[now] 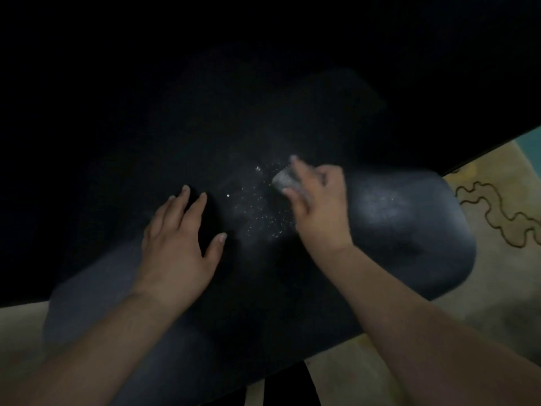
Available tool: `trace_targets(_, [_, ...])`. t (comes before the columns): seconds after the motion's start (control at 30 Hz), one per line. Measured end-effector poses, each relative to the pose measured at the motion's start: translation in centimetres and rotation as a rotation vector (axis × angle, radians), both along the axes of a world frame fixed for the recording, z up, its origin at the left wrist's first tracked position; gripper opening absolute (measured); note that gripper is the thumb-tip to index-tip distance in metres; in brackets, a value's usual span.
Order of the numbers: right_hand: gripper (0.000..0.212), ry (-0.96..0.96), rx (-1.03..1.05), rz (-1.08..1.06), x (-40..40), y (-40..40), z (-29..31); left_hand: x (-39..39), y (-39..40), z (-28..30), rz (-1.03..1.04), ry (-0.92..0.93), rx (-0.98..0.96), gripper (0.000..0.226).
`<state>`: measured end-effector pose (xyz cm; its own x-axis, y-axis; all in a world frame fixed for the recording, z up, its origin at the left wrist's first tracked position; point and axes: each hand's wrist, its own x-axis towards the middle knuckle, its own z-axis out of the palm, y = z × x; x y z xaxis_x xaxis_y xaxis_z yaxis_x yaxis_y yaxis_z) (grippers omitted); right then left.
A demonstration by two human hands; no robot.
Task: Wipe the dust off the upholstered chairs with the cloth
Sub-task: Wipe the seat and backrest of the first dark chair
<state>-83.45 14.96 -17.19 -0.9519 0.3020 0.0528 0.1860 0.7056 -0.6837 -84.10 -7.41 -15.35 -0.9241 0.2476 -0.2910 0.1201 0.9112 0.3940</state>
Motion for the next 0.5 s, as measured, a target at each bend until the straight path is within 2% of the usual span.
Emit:
trace_targets(0.07, [0.050,0.033,-0.048,-0.184,-1.8,2.3,-0.1,-0.2,-0.1,-0.1,0.005,0.011,0.000,0.070])
trace_targets(0.13, [0.046,-0.019,0.054,-0.304,-3.6,4.4,-0.2,-0.5,-0.2,-0.2,0.025,0.024,0.001,0.070])
trace_targets(0.2, [0.043,-0.086,0.108,-0.251,-4.3,3.8,-0.3,-0.9,-0.3,-0.4,0.040,0.028,-0.005,0.070])
trace_targets(0.3, [0.046,-0.101,0.114,0.042,-3.3,-0.7,-0.8,-0.8,-0.1,-0.6,0.031,0.027,-0.026,0.069])
trace_targets(0.37, [0.048,-0.057,0.058,0.160,-2.8,-1.9,-0.9,-0.7,0.0,-0.5,0.039,0.028,-0.026,0.068])
trace_targets(0.43, [0.046,0.023,0.021,0.116,-3.7,-0.3,-0.7,-0.7,0.0,-0.4,0.046,0.032,-0.010,0.067])
trace_targets(0.5, [0.041,0.074,0.042,-0.030,-5.8,2.0,-0.8,-0.6,-0.1,-0.2,0.053,0.043,0.017,0.065])
